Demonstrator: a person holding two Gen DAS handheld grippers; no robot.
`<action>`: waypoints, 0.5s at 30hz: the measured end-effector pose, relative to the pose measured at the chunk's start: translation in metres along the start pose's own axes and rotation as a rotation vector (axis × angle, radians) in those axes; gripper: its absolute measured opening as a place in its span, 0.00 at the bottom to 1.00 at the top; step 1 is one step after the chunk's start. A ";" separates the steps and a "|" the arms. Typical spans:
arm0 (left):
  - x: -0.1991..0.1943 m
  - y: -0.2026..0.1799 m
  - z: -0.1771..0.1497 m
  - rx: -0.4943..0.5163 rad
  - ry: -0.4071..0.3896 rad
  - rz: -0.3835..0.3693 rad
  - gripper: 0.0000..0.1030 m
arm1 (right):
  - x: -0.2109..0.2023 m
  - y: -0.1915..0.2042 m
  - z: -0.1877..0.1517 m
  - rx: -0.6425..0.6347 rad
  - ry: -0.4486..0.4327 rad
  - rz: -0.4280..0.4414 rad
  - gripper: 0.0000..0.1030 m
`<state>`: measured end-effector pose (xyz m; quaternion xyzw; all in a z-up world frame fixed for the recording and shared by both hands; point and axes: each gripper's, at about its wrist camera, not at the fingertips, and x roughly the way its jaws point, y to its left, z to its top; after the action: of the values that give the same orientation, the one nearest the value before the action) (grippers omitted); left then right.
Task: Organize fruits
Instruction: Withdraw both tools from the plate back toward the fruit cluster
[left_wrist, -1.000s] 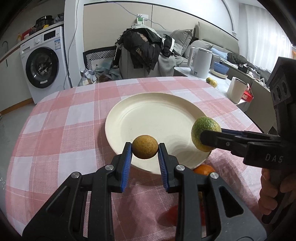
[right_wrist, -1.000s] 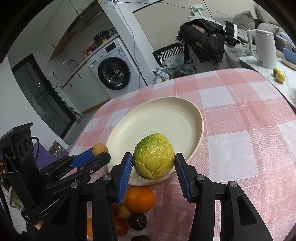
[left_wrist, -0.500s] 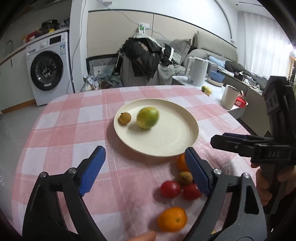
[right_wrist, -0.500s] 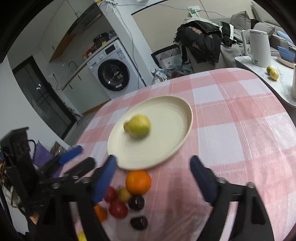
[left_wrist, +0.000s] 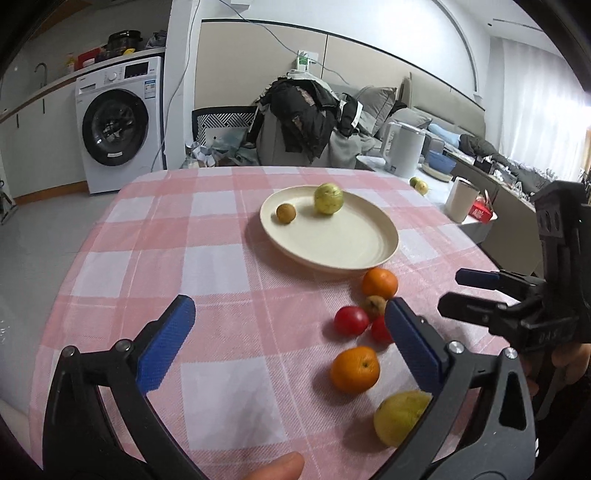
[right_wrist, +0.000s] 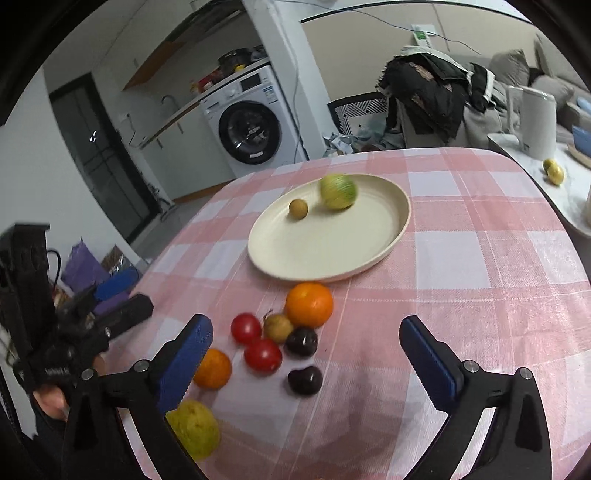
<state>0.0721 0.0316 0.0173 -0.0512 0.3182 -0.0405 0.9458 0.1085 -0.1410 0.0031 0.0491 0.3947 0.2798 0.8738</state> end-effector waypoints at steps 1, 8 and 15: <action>-0.002 0.000 -0.002 0.004 0.002 0.006 0.99 | 0.000 0.002 -0.003 -0.010 0.008 -0.005 1.00; -0.008 -0.007 -0.004 0.040 -0.002 0.016 0.99 | 0.006 0.009 -0.019 -0.092 0.063 -0.083 1.00; 0.006 -0.006 -0.006 0.054 0.035 0.021 0.99 | 0.018 0.008 -0.027 -0.120 0.135 -0.131 1.00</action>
<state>0.0723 0.0250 0.0096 -0.0216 0.3342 -0.0400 0.9414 0.0948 -0.1287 -0.0248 -0.0482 0.4377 0.2480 0.8629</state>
